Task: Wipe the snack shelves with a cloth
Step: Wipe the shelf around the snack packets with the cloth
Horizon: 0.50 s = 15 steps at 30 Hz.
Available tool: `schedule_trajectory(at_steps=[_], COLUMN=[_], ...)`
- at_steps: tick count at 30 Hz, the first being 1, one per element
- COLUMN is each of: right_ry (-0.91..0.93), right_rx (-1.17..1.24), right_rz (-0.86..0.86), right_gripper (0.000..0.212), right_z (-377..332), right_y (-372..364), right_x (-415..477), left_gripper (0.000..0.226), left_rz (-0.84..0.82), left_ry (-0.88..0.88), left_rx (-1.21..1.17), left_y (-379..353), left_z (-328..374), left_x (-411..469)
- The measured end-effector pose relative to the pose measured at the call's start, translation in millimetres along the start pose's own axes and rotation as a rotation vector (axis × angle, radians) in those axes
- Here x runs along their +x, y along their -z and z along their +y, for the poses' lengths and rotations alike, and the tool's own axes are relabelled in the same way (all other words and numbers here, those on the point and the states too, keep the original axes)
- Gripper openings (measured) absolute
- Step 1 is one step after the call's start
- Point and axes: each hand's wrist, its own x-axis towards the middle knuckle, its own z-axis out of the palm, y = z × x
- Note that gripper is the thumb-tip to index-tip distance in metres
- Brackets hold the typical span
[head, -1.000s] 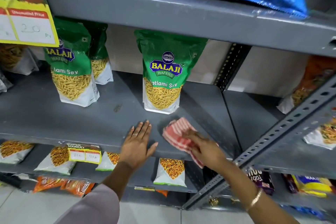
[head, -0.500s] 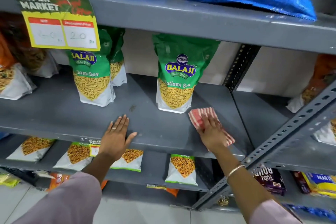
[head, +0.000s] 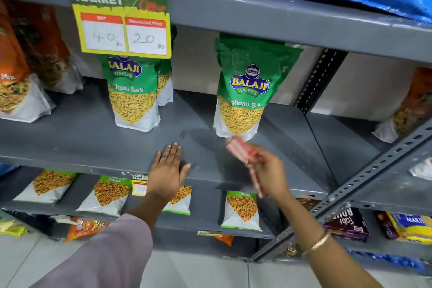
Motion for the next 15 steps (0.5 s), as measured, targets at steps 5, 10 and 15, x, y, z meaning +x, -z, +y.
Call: schedule_trajectory(at_steps=[5, 10, 15], right_ry=[-0.094, -0.001, -0.056], right_rx=[-0.59, -0.757, -0.454], right_rz=[-0.097, -0.223, -0.181], right_gripper=[0.042, 0.06, 0.038], right_z=[29, 2, -32], right_y=[3, -67, -62], right_x=[37, 13, 7], left_gripper=[0.076, 0.065, 0.058], left_rz=[0.026, 0.034, 0.041], left_ry=[-0.015, 0.015, 0.066], left_rx=[-0.008, 0.059, -0.013], left_y=[-1, -8, 1], left_z=[10, 11, 18], left_x=[4, 3, 5])
